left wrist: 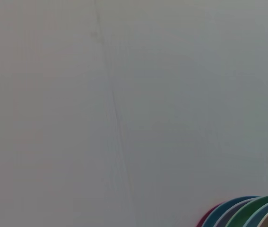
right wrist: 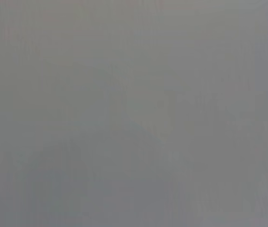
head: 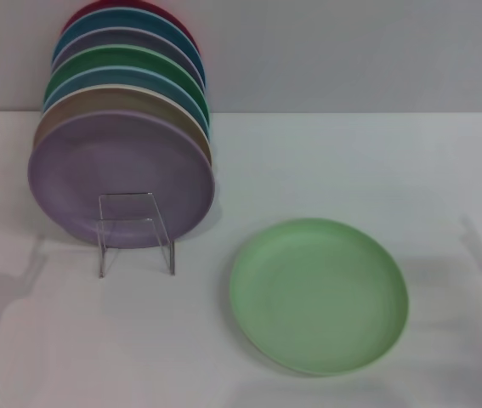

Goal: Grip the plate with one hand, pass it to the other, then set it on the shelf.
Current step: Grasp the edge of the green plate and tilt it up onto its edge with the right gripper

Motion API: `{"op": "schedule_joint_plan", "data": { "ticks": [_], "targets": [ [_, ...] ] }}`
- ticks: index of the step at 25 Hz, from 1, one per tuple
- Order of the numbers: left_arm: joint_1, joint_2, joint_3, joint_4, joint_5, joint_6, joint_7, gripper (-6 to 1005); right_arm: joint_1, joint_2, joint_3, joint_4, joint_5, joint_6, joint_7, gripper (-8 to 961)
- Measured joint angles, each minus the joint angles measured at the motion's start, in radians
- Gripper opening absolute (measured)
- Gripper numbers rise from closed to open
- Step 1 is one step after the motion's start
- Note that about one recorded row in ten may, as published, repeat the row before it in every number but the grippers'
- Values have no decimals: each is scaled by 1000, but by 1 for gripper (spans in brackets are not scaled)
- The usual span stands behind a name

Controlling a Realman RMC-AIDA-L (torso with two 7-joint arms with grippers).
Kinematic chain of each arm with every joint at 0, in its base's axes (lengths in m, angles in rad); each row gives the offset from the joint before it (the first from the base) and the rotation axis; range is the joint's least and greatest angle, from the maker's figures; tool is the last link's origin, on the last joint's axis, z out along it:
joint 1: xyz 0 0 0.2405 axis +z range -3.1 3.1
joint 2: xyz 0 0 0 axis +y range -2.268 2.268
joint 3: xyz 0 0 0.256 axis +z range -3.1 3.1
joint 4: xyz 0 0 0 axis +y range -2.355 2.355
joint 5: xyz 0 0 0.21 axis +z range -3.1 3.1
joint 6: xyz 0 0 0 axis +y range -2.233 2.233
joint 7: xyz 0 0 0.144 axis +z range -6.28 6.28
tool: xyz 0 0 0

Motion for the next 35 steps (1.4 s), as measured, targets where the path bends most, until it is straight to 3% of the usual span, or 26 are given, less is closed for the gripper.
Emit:
{"op": "schedule_joint_plan", "data": {
  "ticks": [10,15,18,19,20,22,23,24,25,28,31,33,34,35],
  "targets": [
    [1,0,-5,0,0,-3,0,814,-8,0,-4,14,-5,68,1,832],
    [-3,0,-3,0,0,-4,-2,813,24,-13,-63,133,-15,43,121,833],
    [-8,0,-3,-2,0,-7,-2,813,24,-15,-118,319,-35,-115,252,833],
    [-9,0,-4,-5,0,-6,-2,813,2,-12,-175,501,-84,-284,370,833],
    [-9,0,-4,-5,0,-6,-2,813,2,-12,-175,501,-84,-284,370,833],
    [-9,0,-5,-10,0,-4,-2,813,-27,-12,-248,690,-162,-484,527,832],
    [-9,0,-6,-10,-1,-2,-3,813,-45,-16,-292,791,-222,-591,633,832],
    [-9,0,-7,-11,-4,-1,-3,813,-75,-22,-355,978,-380,-768,878,832],
    [-9,0,-7,-11,-6,-1,-3,813,-75,-22,-355,978,-380,-768,878,832],
    [-12,0,-7,-11,-14,-3,-3,813,-109,-23,-383,1242,-784,-915,1359,832],
    [-19,0,-7,-11,-15,-8,-3,813,-98,-30,-375,1426,-1231,-882,1821,833],
    [-23,0,-7,-11,-15,-8,-3,813,-65,-39,-364,1492,-1468,-769,2083,833],
    [-25,0,-7,-11,-16,-9,-3,813,-24,-45,-339,1522,-1635,-596,2277,833],
    [-27,0,-7,-11,-17,-9,-3,812,-24,-45,-339,1522,-1635,-596,2277,833]
  ]
}}
